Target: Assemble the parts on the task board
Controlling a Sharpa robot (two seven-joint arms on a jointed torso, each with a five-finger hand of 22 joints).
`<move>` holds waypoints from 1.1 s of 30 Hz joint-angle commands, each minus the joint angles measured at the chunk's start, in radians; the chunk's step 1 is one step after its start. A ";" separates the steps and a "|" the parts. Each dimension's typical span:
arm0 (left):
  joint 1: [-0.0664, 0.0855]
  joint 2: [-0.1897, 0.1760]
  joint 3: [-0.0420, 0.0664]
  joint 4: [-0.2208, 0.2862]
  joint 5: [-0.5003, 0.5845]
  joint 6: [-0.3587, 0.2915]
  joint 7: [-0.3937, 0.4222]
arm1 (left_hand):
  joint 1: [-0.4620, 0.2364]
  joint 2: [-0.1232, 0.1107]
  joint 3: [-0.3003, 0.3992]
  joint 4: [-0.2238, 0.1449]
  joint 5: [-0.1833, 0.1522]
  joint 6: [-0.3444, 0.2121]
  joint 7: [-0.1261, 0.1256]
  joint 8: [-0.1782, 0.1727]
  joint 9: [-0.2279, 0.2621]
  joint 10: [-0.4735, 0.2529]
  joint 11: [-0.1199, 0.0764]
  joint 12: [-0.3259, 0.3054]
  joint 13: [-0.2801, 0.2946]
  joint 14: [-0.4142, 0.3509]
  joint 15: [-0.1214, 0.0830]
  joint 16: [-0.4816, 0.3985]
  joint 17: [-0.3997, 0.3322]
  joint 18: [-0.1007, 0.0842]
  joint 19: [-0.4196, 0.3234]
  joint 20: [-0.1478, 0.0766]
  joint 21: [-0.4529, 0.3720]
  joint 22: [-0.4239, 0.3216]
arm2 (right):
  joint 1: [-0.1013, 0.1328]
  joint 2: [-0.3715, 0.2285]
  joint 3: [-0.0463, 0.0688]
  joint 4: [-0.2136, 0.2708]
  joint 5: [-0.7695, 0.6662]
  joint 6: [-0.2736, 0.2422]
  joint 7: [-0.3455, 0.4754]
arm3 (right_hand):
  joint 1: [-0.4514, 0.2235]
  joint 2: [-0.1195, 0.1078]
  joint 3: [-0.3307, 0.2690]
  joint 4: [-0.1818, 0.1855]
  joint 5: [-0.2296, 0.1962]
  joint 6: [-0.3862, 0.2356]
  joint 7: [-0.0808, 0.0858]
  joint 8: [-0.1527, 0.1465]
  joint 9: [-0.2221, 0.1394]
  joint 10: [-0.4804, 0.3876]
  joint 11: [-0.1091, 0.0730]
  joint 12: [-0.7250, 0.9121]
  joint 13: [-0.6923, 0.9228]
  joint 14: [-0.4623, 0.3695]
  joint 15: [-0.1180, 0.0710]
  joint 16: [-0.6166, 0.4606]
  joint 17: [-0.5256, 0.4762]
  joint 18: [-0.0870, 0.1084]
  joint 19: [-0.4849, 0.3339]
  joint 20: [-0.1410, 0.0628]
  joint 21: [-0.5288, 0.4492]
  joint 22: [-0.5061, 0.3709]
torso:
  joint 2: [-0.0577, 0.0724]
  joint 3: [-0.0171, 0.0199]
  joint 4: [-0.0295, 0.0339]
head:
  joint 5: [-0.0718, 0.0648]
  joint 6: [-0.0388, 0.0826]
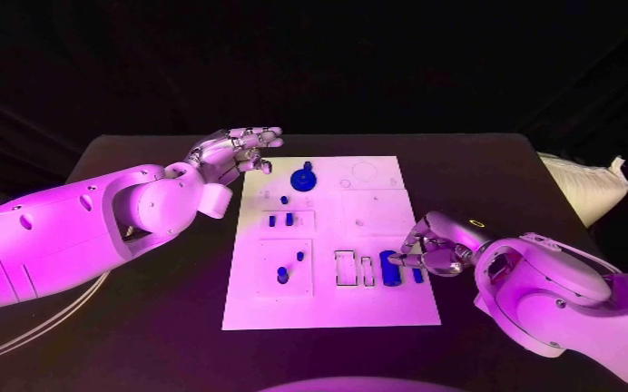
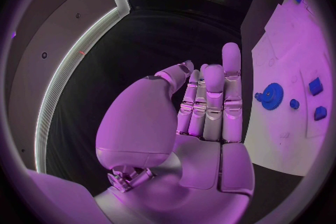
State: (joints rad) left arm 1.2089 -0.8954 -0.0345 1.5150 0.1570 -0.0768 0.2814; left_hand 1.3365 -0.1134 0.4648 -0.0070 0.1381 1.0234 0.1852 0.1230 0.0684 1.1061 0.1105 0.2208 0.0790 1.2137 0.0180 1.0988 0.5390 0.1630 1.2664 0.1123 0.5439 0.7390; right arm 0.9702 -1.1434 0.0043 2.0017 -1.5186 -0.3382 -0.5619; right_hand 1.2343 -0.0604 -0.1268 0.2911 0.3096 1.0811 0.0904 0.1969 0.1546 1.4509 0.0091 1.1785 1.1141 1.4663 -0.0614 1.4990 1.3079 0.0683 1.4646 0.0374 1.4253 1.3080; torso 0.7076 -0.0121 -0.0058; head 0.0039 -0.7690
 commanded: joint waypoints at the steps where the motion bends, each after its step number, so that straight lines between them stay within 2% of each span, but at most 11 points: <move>1: 0.000 0.001 0.000 0.003 -0.004 0.018 0.007 | -0.005 0.001 -0.004 -0.003 0.004 -0.006 -0.002 0.006 0.000 -0.007 -0.003 0.009 0.000 -0.006 0.001 -0.002 -0.001 0.018 -0.007 0.002 -0.003 -0.002 | -0.007 0.018 0.000 -0.011 -0.038 0.049 -0.027 | -0.003 0.005 -0.010 0.000 -0.004 -0.008 -0.003 0.004 0.002 0.002 -0.003 0.118 0.199 0.083 -0.003 0.006 0.142 -0.018 0.023 0.001 0.006 0.040 | 0.000 0.0002 -0.0003 | 0.004 -0.002; 14: -0.001 -0.001 0.000 0.004 -0.004 0.021 0.005 | -0.004 0.001 -0.004 -0.003 0.004 -0.005 -0.002 0.006 0.000 -0.007 -0.003 0.009 0.000 -0.006 0.001 -0.002 -0.001 0.018 -0.007 0.002 -0.003 -0.002 | -0.035 0.080 -0.001 -0.056 -0.072 0.122 -0.029 | -0.004 0.005 -0.029 -0.003 -0.026 -0.015 -0.002 0.012 0.015 -0.001 -0.002 0.119 0.210 0.083 -0.002 0.007 0.144 -0.018 0.022 0.002 0.006 0.041 | 0.000 -0.0008 -0.0009 | 0.012 -0.007; 18: -0.001 -0.001 0.000 0.004 -0.004 0.021 0.005 | -0.004 0.001 -0.004 -0.003 0.004 -0.005 -0.002 0.006 0.000 -0.007 -0.003 0.009 0.000 -0.006 0.001 -0.002 -0.001 0.018 -0.007 0.002 -0.003 -0.002 | -0.038 0.091 -0.001 -0.068 -0.098 0.146 -0.030 | 0.015 0.007 -0.031 -0.007 -0.029 -0.018 -0.002 0.016 0.022 -0.001 -0.002 0.120 0.215 0.083 -0.002 0.008 0.145 -0.018 0.022 0.002 0.007 0.043 | 0.001 -0.0009 -0.0005 | 0.013 -0.008; 23: -0.001 -0.002 0.000 0.004 -0.004 0.021 0.005 | -0.004 0.001 -0.004 -0.003 0.004 -0.005 -0.002 0.006 0.000 -0.007 -0.003 0.009 0.000 -0.006 0.001 -0.002 -0.001 0.018 -0.007 0.002 -0.003 -0.002 | -0.042 0.109 -0.001 -0.086 -0.158 0.172 -0.031 | 0.069 0.007 -0.031 -0.024 -0.036 -0.020 -0.002 0.025 0.035 -0.001 -0.002 0.120 0.224 0.084 -0.002 0.011 0.150 -0.019 0.023 0.003 0.010 0.048 | -0.001 -0.0016 -0.0010 | 0.014 -0.009; 26: -0.001 -0.002 0.000 0.004 -0.004 0.022 0.004 | -0.004 0.002 -0.005 -0.004 0.004 -0.006 -0.002 0.007 0.000 -0.008 -0.003 0.011 0.000 -0.006 0.001 -0.002 -0.002 0.018 -0.007 0.002 -0.004 -0.003 | -0.043 0.115 -0.001 -0.091 -0.179 0.175 -0.032 | 0.108 0.012 -0.024 -0.044 -0.035 -0.018 -0.003 0.032 0.043 0.000 -0.003 0.121 0.230 0.084 -0.003 0.013 0.153 -0.020 0.024 0.002 0.012 0.052 | 0.000 -0.0014 -0.0004 | 0.015 -0.009; 30: -0.001 -0.002 0.000 0.003 -0.004 0.022 0.004 | -0.004 0.002 -0.005 -0.004 0.004 -0.006 -0.002 0.007 0.000 -0.008 -0.003 0.011 0.000 -0.006 0.001 -0.002 -0.002 0.018 -0.007 0.002 -0.004 -0.003 | -0.045 0.118 -0.001 -0.092 -0.198 0.145 -0.032 | 0.167 0.044 0.009 -0.073 -0.064 -0.002 -0.010 0.046 0.056 0.007 -0.009 0.133 0.245 0.085 -0.008 0.015 0.157 -0.021 0.026 -0.001 0.016 0.058 | -0.001 -0.0012 -0.0025 | 0.015 -0.008; 33: -0.001 -0.002 0.000 0.003 -0.004 0.023 0.004 | -0.004 0.002 -0.005 -0.004 0.004 -0.006 -0.002 0.007 0.000 -0.008 -0.003 0.011 0.000 -0.006 0.001 -0.002 -0.002 0.018 -0.007 0.002 -0.004 -0.003 | -0.045 0.116 -0.001 -0.086 -0.206 0.127 -0.031 | 0.181 0.050 0.020 -0.081 -0.070 0.008 -0.015 0.053 0.063 0.012 -0.014 0.139 0.253 0.086 -0.011 0.017 0.161 -0.022 0.027 -0.003 0.018 0.062 | -0.001 -0.0013 -0.0027 | 0.015 -0.008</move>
State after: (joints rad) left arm 1.2075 -0.8983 -0.0352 1.5159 0.1559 -0.0751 0.2808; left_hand 1.3366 -0.1134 0.4648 -0.0070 0.1381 1.0235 0.1851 0.1230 0.0684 1.1025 0.1068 0.2268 0.0790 1.2134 0.0184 1.0988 0.5379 0.1630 1.2665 0.1123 0.5440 0.7375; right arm 0.9344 -1.0246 0.0115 1.9239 -1.6849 -0.2386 -0.5735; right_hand 1.3521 -0.0590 -0.1166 0.2173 0.2433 1.0805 0.0780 0.2438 0.2117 1.4488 0.0111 1.1919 1.1157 1.4643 -0.0636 1.5106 1.3075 0.0532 1.4645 0.0376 1.4407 1.3075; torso 0.7073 -0.0134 -0.0076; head 0.0197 -0.7780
